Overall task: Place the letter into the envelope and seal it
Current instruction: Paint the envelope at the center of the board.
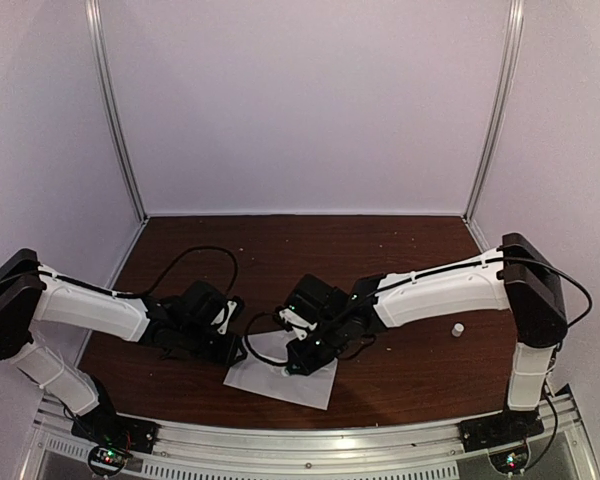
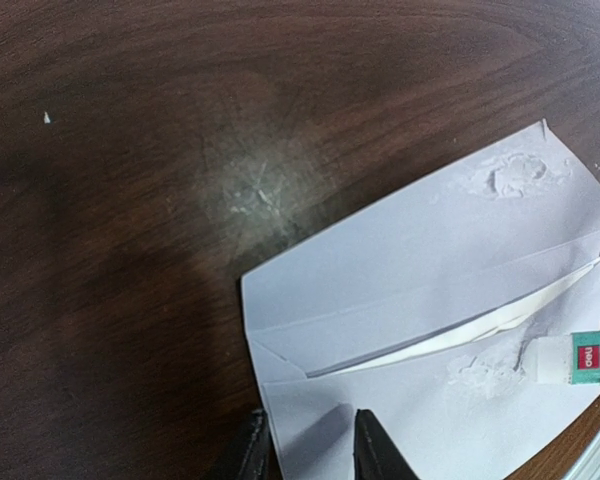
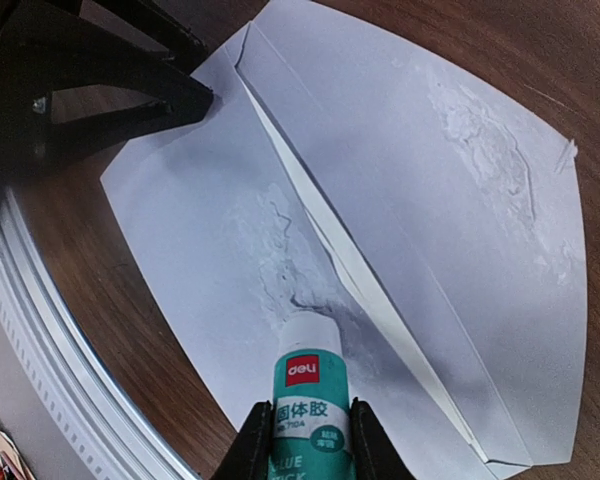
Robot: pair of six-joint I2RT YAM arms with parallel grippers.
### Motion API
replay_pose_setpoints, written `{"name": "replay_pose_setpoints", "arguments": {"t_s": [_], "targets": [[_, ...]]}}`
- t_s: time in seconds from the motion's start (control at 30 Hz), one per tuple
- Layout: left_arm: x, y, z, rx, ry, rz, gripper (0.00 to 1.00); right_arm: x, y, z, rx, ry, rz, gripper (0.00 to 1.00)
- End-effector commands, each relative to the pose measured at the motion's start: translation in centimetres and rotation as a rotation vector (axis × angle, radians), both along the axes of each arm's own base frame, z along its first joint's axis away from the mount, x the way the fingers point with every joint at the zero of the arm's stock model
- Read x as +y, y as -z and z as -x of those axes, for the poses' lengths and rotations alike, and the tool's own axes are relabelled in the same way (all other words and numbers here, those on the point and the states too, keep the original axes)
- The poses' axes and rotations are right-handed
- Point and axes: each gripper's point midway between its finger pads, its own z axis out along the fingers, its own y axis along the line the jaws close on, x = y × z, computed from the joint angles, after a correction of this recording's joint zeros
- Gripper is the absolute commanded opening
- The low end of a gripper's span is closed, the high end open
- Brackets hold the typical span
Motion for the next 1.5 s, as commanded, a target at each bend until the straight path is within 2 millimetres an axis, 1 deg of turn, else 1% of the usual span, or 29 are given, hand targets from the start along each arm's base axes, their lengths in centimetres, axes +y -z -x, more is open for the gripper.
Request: {"name": "replay_pose_setpoints", "arguments": {"t_s": [0.0,0.17,0.27,0.4,0.47,0.57,0.6,0.67,0.73,0.77,0.8,0.87,0.93,0.97,1.07,1.13,1.23,1.3,1.37,1.43,1.47], "targets": [[0.9,1.3,1.6,0.07,0.014,-0.03,0.3,0.7,1.6,-0.2,-0.008,-0.017,0.03,0.0],[0.9,1.3,1.6,0.07,0.016,-0.03,0.3,1.6,2.0,-0.8,-0.02,-0.026,0.029,0.0],[0.8,1.3,1.6,0.07,0.017,-0.027,0.29,2.6,2.0,-1.3,-0.033,-0.027,0.021,0.0],[0.8,1.1,1.5,0.065,0.014,-0.024,0.29,3.9,1.4,-1.9,-0.042,-0.029,-0.008,0.0],[0.9,1.1,1.5,0.065,0.01,-0.022,0.29,4.5,0.8,-2.1,-0.05,-0.03,-0.029,0.0],[0.8,0.9,1.5,0.061,0.002,-0.01,0.29,5.1,-1.2,-2.3,-0.065,-0.028,-0.075,0.0],[0.8,0.7,1.4,0.056,-0.003,-0.003,0.29,5.2,-2.2,-2.3,-0.073,-0.024,-0.095,0.0],[0.8,0.3,1.2,0.046,-0.012,0.006,0.29,5.1,-4.7,-2.7,-0.106,-0.004,-0.134,0.0],[0.8,-0.5,0.8,0.031,-0.022,0.016,0.31,4.7,-8.0,-2.9,-0.145,0.021,-0.195,0.0],[1.0,-1.0,0.5,0.022,-0.033,0.019,0.32,4.4,-10.0,-3.0,-0.17,0.037,-0.233,0.0],[1.2,-1.5,0.1,0.009,-0.049,0.022,0.34,3.9,-11.5,-3.2,-0.197,0.058,-0.257,0.0],[1.6,-3.5,-0.8,-0.036,-0.083,0.045,0.4,2.5,-13.5,-3.7,-0.246,0.107,-0.279,0.0],[2.3,-5.3,-1.8,-0.092,-0.13,0.051,0.53,0.8,-14.3,-4.3,-0.29,0.163,-0.265,0.0],[2.7,-6.3,-2.3,-0.124,-0.153,0.056,0.57,0.0,-14.4,-4.5,-0.309,0.19,-0.254,0.0],[3.6,-9.0,-3.4,-0.204,-0.2,0.073,0.63,-1.9,-14.3,-5.1,-0.35,0.254,-0.228,0.0],[3.7,-11.0,-3.9,-0.254,-0.21,0.088,0.67,-2.5,-14.6,-5.3,-0.369,0.28,-0.252,0.0],[3.2,-13.9,-4.5,-0.315,-0.201,0.134,0.7,-2.7,-15.7,-5.4,-0.399,0.302,-0.335,0.0],[2.3,-16.0,-4.8,-0.363,-0.162,0.18,0.73,-2.9,-16.5,-5.7,-0.42,0.318,-0.385,0.0],[0.9,-17.4,-4.8,-0.39,-0.093,0.229,0.75,-3.0,-17.6,-5.7,-0.432,0.319,-0.456,0.0],[-1.2,-18.9,-4.5,-0.393,0.005,0.291,0.75,-3.1,-18.8,-5.4,-0.442,0.308,-0.536,0.0],[-2.3,-19.6,-4.3,-0.386,0.052,0.325,0.75,-3.4,-19.7,-5.3,-0.463,0.31,-0.588,0.0]]}}
